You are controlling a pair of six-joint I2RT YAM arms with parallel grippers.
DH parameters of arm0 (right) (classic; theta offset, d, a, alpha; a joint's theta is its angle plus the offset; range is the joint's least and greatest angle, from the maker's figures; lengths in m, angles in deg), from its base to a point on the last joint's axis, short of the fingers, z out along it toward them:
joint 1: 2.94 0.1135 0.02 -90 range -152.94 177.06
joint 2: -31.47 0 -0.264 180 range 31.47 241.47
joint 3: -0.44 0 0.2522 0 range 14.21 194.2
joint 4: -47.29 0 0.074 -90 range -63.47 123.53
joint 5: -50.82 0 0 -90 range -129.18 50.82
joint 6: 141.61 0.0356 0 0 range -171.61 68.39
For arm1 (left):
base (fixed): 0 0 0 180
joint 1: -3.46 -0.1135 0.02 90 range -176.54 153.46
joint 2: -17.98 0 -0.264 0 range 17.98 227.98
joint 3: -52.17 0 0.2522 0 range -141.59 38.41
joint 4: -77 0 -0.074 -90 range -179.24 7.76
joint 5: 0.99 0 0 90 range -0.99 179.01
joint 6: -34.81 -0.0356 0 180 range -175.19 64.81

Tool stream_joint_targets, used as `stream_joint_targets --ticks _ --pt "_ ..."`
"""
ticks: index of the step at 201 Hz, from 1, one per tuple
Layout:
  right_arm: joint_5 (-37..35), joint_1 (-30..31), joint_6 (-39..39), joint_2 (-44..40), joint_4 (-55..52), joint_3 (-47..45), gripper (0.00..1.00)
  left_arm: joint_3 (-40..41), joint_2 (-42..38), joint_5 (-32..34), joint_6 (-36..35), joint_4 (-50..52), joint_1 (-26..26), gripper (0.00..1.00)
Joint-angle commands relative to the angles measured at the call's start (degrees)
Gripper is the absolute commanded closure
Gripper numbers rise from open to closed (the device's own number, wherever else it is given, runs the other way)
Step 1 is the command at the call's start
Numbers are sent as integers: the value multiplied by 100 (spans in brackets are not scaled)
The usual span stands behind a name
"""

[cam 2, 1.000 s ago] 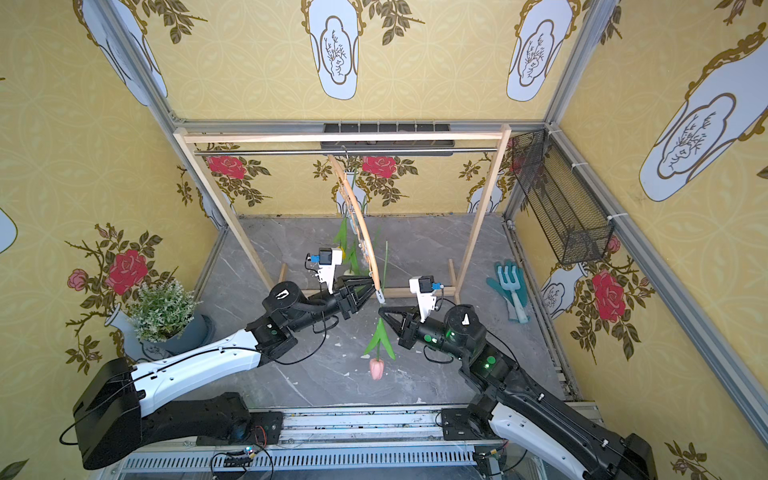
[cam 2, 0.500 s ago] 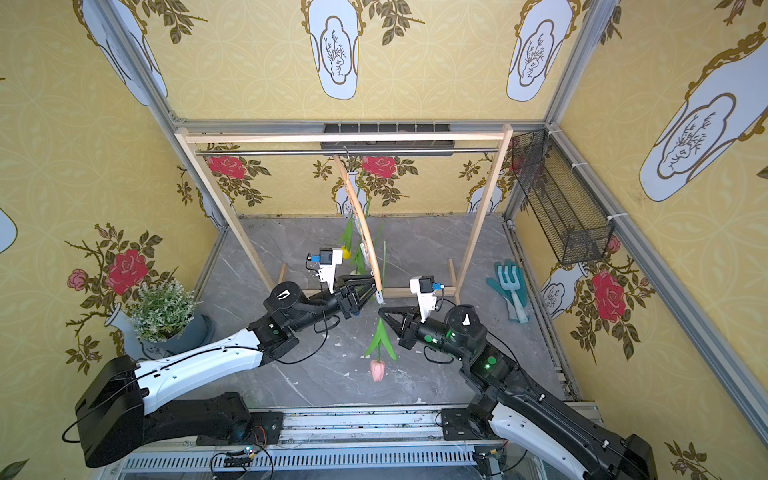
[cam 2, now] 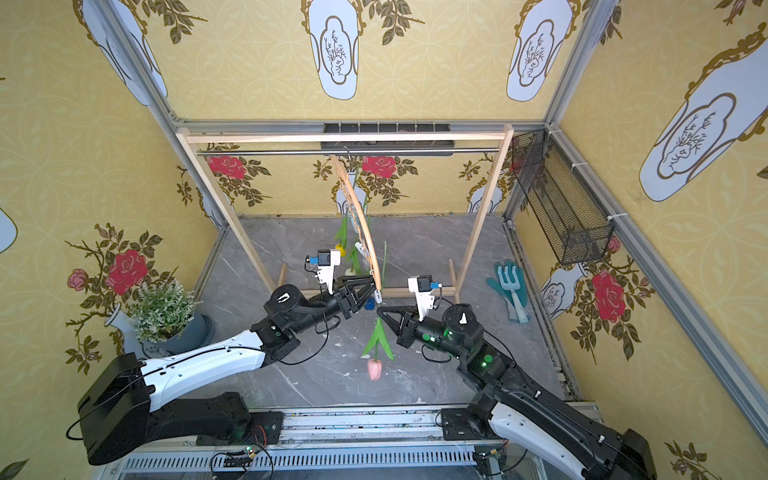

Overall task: Dry the flowers on a clothes hanger
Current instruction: Clamp the flower onto the hanger.

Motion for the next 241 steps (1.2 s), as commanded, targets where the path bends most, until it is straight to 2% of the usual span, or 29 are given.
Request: stream_joint_targets --ticks 1,22,56,89,142,159,200,241 --pt "88 13 38 -61 811 -49 100 126 42 15 72 -176 0 68" --pt "43 19 73 -158 831 -105 100 191 65 24 142 -311 0 60" --pt "22 13 105 -200 841 -142 100 237 131 7 231 -530 0 52" --pt "-11 15 113 -204 871 -164 100 345 133 33 284 -770 -1 35" --pt "-60 7 124 -195 858 -184 100 483 31 83 249 -898 0 28" --pt "-63 3 129 -188 861 -181 100 519 11 86 229 -914 0 29" --pt "-35 8 139 -160 904 -176 100 433 83 -41 208 -939 0 49" --pt "-44 4 161 -169 916 -157 100 413 166 -92 269 -1125 0 66"
